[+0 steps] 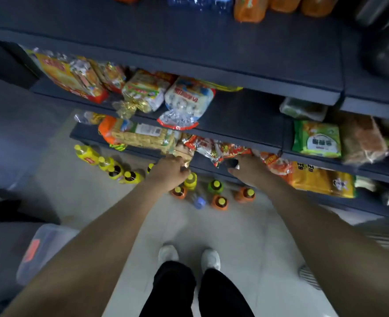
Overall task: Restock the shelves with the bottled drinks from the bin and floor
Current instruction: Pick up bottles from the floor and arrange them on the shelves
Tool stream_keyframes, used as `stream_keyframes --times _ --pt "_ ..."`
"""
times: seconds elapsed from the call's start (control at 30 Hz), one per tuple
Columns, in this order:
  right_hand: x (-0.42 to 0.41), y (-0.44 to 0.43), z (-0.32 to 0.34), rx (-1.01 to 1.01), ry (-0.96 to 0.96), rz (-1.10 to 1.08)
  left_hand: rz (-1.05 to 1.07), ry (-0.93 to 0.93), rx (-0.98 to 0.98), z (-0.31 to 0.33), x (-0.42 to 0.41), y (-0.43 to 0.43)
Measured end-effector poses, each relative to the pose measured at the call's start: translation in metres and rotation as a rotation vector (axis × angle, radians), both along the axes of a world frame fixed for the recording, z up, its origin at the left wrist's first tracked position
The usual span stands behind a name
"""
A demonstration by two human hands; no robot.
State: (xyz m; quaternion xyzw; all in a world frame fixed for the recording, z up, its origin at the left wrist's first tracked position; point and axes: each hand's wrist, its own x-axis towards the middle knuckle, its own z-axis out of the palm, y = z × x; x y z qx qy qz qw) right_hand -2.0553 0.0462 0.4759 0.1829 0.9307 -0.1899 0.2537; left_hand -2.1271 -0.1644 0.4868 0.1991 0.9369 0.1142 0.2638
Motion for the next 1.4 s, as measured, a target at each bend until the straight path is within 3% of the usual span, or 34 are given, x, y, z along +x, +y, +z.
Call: stream_keyframes --times 0.27,0.77,1.1,1.4 --pt "0.023 0.016 -0.115 -0.045 -0.106 -0.158 -0.048 -0.130 0.050 -0.109 0.006 0.033" --pt "0.043 0.016 -0.342 -0.170 -0.093 -0.349 -0.026 -0.342 0.239 -0.348 0.024 0.045" --pt "0.055 0.009 -0.480 -0.235 0.070 -0.411 0.123 -0.373 0.352 -0.483 0.057 0.044" --pt "0.062 0.003 -0.561 -0.261 0.315 -0.464 0.206 -0.358 0.479 -0.570 0.076 0.040"
